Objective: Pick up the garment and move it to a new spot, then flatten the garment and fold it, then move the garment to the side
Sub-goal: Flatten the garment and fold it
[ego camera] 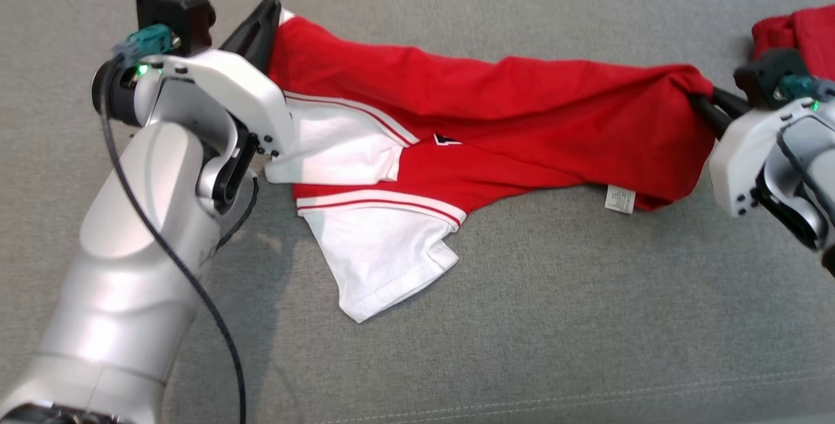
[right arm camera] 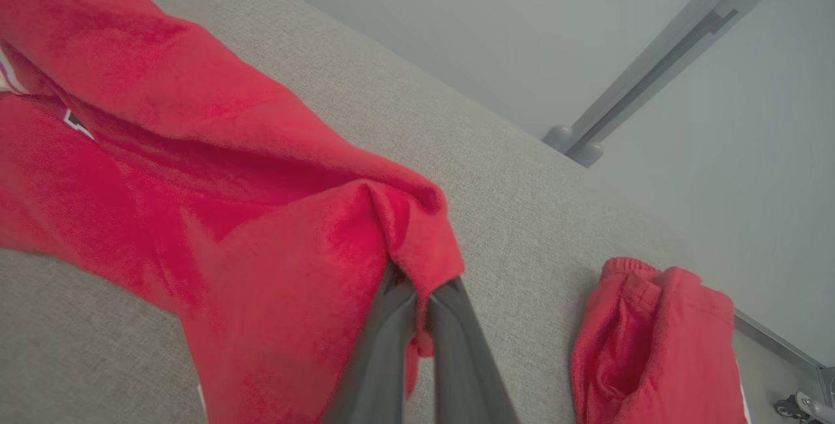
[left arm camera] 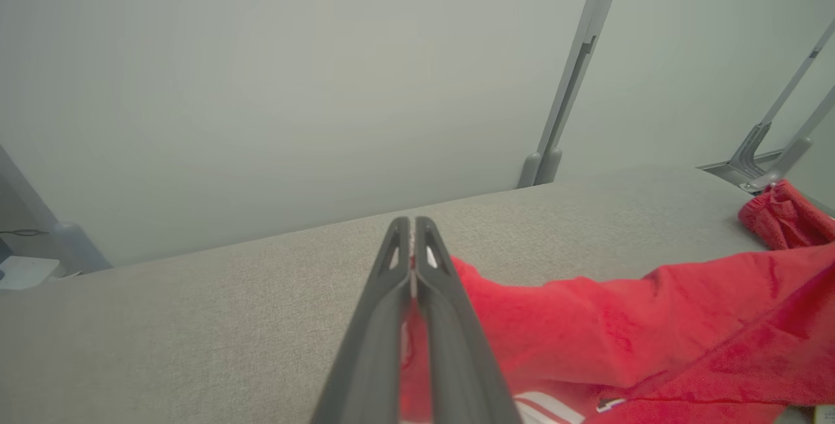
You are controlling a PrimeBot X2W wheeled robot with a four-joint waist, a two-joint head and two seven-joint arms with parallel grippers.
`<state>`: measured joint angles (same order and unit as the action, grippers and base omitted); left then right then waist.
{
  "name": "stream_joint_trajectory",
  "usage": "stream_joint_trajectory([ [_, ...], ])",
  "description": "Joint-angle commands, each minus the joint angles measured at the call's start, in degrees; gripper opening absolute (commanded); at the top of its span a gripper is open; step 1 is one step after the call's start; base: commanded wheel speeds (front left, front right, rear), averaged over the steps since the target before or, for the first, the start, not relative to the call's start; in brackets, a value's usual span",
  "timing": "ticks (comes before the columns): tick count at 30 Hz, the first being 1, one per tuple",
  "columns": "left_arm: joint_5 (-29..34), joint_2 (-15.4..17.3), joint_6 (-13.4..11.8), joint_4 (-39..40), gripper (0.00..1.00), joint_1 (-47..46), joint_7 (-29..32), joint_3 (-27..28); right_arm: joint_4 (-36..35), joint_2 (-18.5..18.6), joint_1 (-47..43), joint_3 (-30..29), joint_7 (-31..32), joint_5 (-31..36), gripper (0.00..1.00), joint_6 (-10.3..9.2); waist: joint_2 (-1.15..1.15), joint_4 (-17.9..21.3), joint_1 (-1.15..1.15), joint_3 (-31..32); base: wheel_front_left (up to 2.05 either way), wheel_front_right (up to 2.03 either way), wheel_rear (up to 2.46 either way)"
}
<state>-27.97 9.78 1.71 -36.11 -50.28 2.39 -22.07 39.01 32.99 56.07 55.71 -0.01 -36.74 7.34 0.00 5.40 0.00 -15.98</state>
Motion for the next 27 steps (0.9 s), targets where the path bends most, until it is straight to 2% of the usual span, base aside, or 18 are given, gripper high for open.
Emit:
stream_joint_trajectory([
  [1,0.89,1.57,0.51,-0.03,0.0,-3.68,-1.51,1.32,1.2,0.27,0.47,0.36,-1.45,-0.14,0.0,0.14,0.0,0.77,0.0,-2.16,0.0,0.0,0.0],
  [7,3.87,-1.8,0.72,-14.22,0.0,-11.51,-12.15,-0.44,16.66,-7.17,7.52,1.56,-10.12,-1.3,0.0,0.14,0.0,1.26,0.0,-6.34,0.0,0.0,0.0],
  [8,4.44,-2.2,0.38,-16.14,0.09,-12.59,-13.66,-0.71,18.46,-8.19,8.35,1.54,-11.31,-1.42,0.11,0.14,0.0,1.34,0.0,-6.87,0.0,0.0,0.0],
  [9,5.01,-2.58,0.04,-17.82,0.37,-13.58,-14.82,-1.01,19.98,-9.03,9.14,1.63,-12.36,-1.29,0.32,0.14,0.0,1.4,0.0,-7.34,0.0,0.0,0.0],
  [10,5.34,-2.98,-0.27,-19.19,1.0,-14.39,-15.76,-1.08,21.15,-9.83,9.74,1.72,-13.21,-1.19,0.5,0.14,0.0,1.45,0.0,-7.67,0.0,0.0,0.0],
  [11,5.59,-3.33,-0.62,-20.28,1.0,-15.04,-16.43,-1.05,22.09,-10.48,10.27,1.62,-13.93,-1.06,1.0,0.14,0.0,1.49,0.0,-7.89,0.0,0.0,0.0],
  [14,6.94,-4.01,-1.16,-21.96,1.0,-16.03,-17.26,-1.5,23.59,-11.86,11.23,0.84,-14.87,-0.29,1.0,0.14,0.0,1.55,0.0,-8.07,0.0,0.0,0.0],
  [19,10.28,-3.84,-3.95,-13.09,1.0,-12.24,-17.36,0.17,14.8,-10.91,10.01,-9.23,-14.97,3.92,1.0,0.14,0.0,1.18,0.0,-6.8,0.0,0.0,0.0],
  [23,11.45,-4.17,-4.7,-3.98,1.0,-3.69,-17.37,2.8,4.51,-11.57,1.58,-19.57,-14.98,9.49,1.0,0.14,0.0,0.59,0.0,-3.87,0.0,0.0,0.0],
  [27,12.47,-4.52,-4.69,4.07,1.0,6.09,-17.38,4.77,-4.81,-13.89,-9.83,-29.57,-14.98,12.9,1.0,0.14,0.0,0.24,0.0,-0.3,0.0,0.0,0.0],
])
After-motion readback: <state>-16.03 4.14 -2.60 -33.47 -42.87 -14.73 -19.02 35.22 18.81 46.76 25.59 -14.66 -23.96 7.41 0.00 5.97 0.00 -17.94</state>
